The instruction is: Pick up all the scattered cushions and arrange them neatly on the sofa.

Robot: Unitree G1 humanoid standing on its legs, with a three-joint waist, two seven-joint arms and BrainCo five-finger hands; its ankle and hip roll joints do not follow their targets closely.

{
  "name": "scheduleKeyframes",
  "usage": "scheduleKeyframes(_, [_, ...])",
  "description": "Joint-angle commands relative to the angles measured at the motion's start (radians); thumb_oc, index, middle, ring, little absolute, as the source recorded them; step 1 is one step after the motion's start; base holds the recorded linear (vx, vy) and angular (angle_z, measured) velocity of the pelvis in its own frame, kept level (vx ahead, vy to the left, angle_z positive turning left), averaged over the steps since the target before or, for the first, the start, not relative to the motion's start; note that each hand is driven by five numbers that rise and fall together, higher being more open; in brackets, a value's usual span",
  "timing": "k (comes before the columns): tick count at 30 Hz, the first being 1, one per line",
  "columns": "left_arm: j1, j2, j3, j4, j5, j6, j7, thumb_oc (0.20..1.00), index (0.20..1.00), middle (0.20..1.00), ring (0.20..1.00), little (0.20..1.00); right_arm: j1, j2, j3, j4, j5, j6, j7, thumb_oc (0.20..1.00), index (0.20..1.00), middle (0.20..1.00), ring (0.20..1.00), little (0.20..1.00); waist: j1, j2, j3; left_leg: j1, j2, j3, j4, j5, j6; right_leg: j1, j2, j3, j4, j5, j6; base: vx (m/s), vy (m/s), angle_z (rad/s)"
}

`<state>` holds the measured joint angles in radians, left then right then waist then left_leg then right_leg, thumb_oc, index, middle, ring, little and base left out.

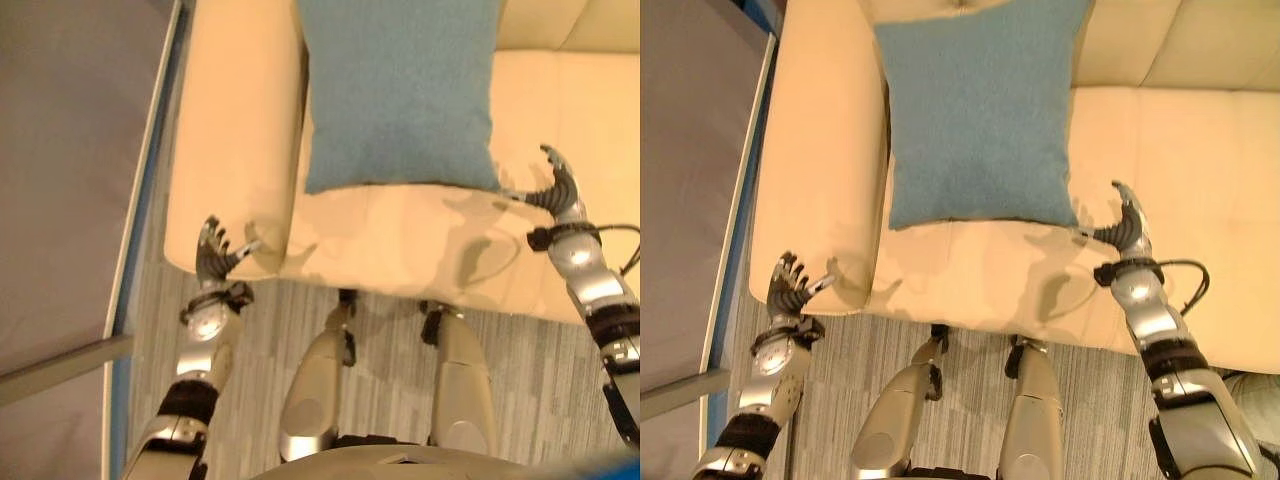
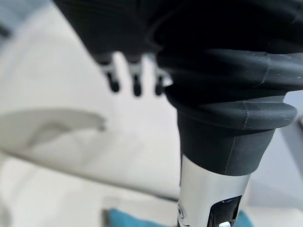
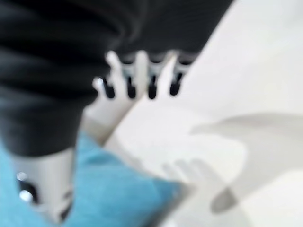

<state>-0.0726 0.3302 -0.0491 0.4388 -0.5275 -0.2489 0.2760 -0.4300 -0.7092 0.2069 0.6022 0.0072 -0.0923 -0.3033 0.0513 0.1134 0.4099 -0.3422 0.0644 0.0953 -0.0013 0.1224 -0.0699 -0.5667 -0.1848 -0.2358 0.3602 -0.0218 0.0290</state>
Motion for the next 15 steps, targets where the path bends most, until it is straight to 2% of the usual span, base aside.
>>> scheduleKeyframes(1, [0.004,0.061,0.001,0.033,0.013,-0.001,-0.044,1.0,1.0,1.0,1.0,1.0,0.014,0.041,-0.005,-0.031,-0.041,-0.026,0.032,1.0,1.0,1.0,1.0,1.0,-0.011,-0.072,-0.043,0.025,0.003,-0.002,0.029,-0.012,-0.065,0.172,-0.024,0.016,-0.237,0.099,0.132,0.07,0.012,-0.02])
scheduleKeyframes(3, [0.052,0.043,-0.016,0.113,0.017,0.028,-0.091,1.0,1.0,1.0,1.0,1.0,0.121,0.068,0.001,-0.001,-0.052,-0.027,0.076,1.0,1.0,1.0,1.0,1.0,-0.024,-0.086,-0.08,0.091,0.004,0.002,0.014,-0.017,-0.062,0.247,-0.009,0.006,-0.254,0.091,0.135,0.09,-0.003,-0.05])
scheduleKeyframes(8, [0.089,0.009,-0.023,0.33,0.08,0.085,-0.156,1.0,1.0,1.0,1.0,1.0,0.238,0.141,0.028,0.135,-0.068,-0.017,0.148,1.0,1.0,1.0,1.0,1.0,-0.051,-0.107,-0.141,0.197,0.024,0.016,0.007,-0.037,-0.059,0.355,0.015,0.004,-0.278,0.066,0.139,0.05,-0.006,-0.02])
scheduleKeyframes(9, [0.088,0.009,-0.023,0.33,0.08,0.085,-0.156,1.0,1.0,1.0,1.0,1.0,0.238,0.141,0.028,0.135,-0.069,-0.018,0.148,1.0,1.0,1.0,1.0,1.0,-0.052,-0.107,-0.143,0.194,0.023,0.016,0.006,-0.035,-0.059,0.353,0.015,0.004,-0.28,0.069,0.139,0.0,0.0,0.0])
scheduleKeyframes(11, [0.099,0.0,-0.026,0.412,0.141,0.101,-0.174,1.0,1.0,1.0,1.0,1.0,0.274,0.156,0.047,0.189,-0.107,-0.011,0.168,1.0,1.0,1.0,1.0,1.0,-0.058,-0.114,-0.171,0.229,0.033,0.023,0.008,-0.045,-0.057,0.388,0.026,0.008,-0.284,0.056,0.136,0.03,-0.035,-0.07])
scheduleKeyframes(12, [0.106,-0.011,-0.032,0.517,0.225,0.12,-0.195,1.0,1.0,1.0,1.0,1.0,0.318,0.182,0.067,0.258,-0.145,-0.011,0.191,1.0,1.0,1.0,1.0,1.0,-0.07,-0.121,-0.202,0.263,0.042,0.031,0.008,-0.051,-0.061,0.425,0.043,0.012,-0.295,0.045,0.132,0.07,-0.068,-0.2])
scheduleKeyframes(15, [0.115,-0.025,-0.024,0.621,0.301,0.142,-0.216,1.0,1.0,1.0,1.0,1.0,0.375,0.22,0.073,0.347,-0.177,-0.005,0.208,1.0,1.0,1.0,1.0,1.0,-0.078,-0.127,-0.243,0.31,0.059,0.045,-0.002,-0.051,-0.07,0.478,0.069,0.01,-0.321,0.032,0.126,0.07,-0.092,-0.13])
